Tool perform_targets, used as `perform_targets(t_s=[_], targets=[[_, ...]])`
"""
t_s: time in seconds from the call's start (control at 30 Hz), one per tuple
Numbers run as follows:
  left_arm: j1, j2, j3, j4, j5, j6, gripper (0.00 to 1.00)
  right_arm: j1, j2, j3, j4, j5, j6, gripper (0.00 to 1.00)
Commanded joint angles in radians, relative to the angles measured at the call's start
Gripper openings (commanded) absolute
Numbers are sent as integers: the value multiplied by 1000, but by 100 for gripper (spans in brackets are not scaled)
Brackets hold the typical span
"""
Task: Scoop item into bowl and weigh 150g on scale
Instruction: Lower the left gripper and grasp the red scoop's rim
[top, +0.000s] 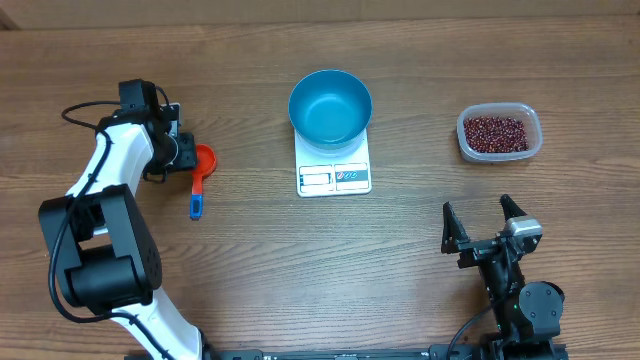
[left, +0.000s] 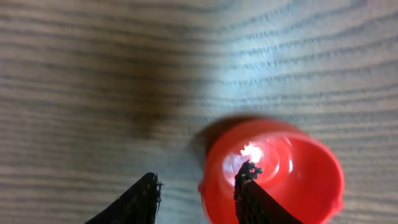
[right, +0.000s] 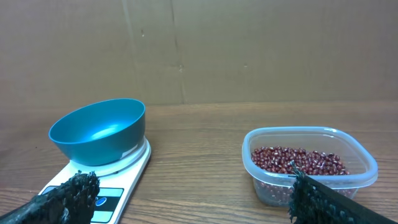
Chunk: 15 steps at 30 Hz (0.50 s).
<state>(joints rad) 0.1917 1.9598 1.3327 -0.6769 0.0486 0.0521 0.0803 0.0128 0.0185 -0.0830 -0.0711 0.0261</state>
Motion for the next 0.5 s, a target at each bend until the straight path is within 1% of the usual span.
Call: perform_targets(t_s=[0.0,0.03,0.07,0.2,0.23,0.27,0.3,0.47], targets=[[3,35,19,24,-15,16,38,5,-10,-11,3,8,2,100],[3,42,19,31,-15,16,34,5,-10,-11,3,8,2,100],[3,48,19,37,-15,16,32,5,-10,-11,3,8,3,100],[3,69,19,57,-15,27,25,5,-10,-11,3,8,2,100],[3,73,19,62,-15,32,19,5,-10,-11,3,8,2,100],[3,75,19,65,-16,32,9,5,-10,-11,3,8,3,100],[3,75,19,68,-16,32,4,5,-10,-11,3,8,3,100],[2,75,20,82,-15,31,4,5,-10,-11,3,8,2,100]])
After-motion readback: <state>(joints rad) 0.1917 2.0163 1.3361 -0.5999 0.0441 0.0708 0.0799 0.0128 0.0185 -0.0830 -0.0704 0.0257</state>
